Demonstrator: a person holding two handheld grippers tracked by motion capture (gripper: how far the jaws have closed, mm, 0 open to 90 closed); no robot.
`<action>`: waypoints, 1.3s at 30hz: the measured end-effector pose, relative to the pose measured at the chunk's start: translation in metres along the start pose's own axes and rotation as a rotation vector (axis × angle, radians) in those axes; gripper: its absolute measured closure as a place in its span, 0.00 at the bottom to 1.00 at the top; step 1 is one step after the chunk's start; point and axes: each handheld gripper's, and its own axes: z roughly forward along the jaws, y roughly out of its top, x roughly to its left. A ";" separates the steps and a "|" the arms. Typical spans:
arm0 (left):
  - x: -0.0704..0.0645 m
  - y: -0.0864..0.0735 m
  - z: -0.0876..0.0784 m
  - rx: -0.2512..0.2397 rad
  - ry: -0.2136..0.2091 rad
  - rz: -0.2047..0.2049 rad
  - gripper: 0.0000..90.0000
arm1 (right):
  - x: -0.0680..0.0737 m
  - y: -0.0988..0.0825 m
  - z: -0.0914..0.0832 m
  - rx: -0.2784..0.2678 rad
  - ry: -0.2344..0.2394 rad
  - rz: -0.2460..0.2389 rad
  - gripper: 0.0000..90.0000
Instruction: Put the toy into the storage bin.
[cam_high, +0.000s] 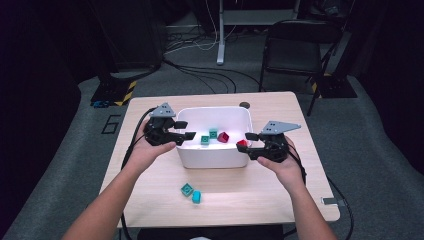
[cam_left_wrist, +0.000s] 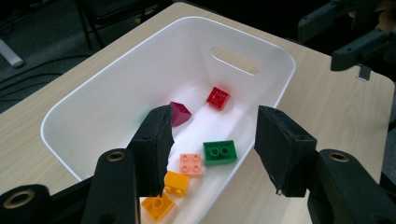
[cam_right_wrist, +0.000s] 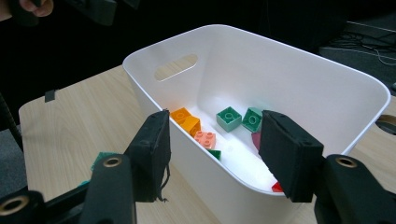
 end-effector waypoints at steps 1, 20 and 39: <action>-0.002 -0.002 -0.001 0.002 0.000 0.006 0.52 | 0.000 0.000 0.000 0.000 0.001 -0.001 0.48; -0.021 -0.083 -0.015 0.012 0.043 -0.036 0.55 | 0.006 0.002 0.001 0.000 0.004 -0.015 0.47; -0.028 -0.140 0.025 0.058 0.030 -0.092 0.51 | 0.011 0.005 0.000 -0.003 0.011 -0.029 0.47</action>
